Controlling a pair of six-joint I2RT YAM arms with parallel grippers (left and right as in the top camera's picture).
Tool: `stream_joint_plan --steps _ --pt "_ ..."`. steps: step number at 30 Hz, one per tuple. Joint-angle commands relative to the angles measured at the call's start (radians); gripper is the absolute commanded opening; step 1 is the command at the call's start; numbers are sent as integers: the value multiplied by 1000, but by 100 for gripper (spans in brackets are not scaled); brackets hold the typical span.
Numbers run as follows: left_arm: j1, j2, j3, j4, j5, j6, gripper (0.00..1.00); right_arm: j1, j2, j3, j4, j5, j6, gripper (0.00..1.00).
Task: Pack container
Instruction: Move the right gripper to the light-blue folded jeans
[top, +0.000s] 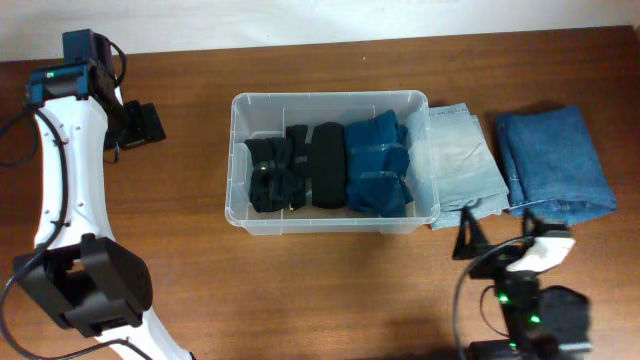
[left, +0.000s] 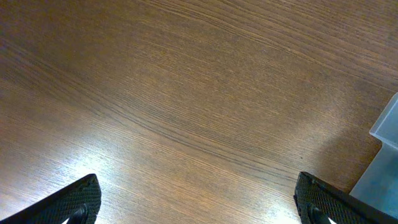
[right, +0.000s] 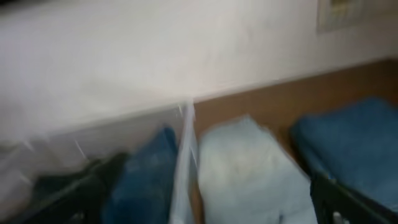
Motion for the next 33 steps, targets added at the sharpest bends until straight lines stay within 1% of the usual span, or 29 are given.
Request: stream_joint_plan --steps 1,5,10,13,14,15,18,21,23,27,29,31,33 --pt "3 -24 13 -1 -7 2 99 5 127 180 -47 32 72 98" --pt "3 -24 13 -1 -7 2 99 4 314 352 -126 32 72 98" --pt "3 -24 13 -1 -7 2 99 4 564 568 -267 30 72 99" --pt "3 -24 13 -1 -7 2 99 -17 714 709 -370 -20 63 98" --pt "3 -24 13 -1 -7 2 99 -41 769 764 -412 -69 44 98" --pt "3 -24 13 -1 -7 2 99 -96 859 853 -477 -167 -6 98" --pt "3 -24 13 -1 -7 2 99 -222 1019 998 -612 -327 -87 98" --pt "3 -24 13 -1 -7 2 99 -360 1171 1114 -739 -411 -150 98" --pt "3 -24 13 -1 -7 2 99 -440 1252 1154 -768 -399 -151 98" --pt "3 -24 13 -1 -7 2 99 -552 1363 1160 -765 -404 -168 98" --pt "3 -24 13 -1 -7 2 99 -581 1414 1159 -768 -446 -259 98" --pt "3 -24 13 -1 -7 2 99 -589 1486 1159 -766 -562 -413 98" --pt "3 -24 13 -1 -7 2 99 -586 1532 1159 -773 -616 -514 98"
